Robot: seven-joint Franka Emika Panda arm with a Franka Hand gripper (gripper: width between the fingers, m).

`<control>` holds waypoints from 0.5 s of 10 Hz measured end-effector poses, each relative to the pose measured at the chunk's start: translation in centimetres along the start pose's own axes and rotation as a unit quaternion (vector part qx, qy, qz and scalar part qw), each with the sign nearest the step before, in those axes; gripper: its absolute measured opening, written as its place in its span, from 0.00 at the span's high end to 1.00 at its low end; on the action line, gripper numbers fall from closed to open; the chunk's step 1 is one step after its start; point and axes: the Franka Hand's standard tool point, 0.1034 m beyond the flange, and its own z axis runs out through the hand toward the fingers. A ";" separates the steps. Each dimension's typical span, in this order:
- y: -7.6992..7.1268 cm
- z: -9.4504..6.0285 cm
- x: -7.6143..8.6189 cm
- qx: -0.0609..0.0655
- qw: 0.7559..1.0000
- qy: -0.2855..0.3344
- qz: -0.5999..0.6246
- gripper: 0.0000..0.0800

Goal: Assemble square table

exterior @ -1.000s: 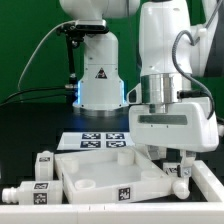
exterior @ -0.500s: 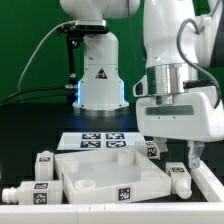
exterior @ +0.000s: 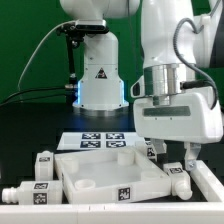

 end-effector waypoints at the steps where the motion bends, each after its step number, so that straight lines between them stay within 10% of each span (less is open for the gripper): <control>1: 0.3 0.1 0.4 -0.002 1.000 -0.003 0.008 0.19; 5: 0.5 0.5 -1.9 -0.009 1.000 -0.004 0.010 0.19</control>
Offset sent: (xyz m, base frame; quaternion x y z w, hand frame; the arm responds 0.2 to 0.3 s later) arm -0.0098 0.0090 -0.0050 -0.0442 0.0946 -0.0290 0.9941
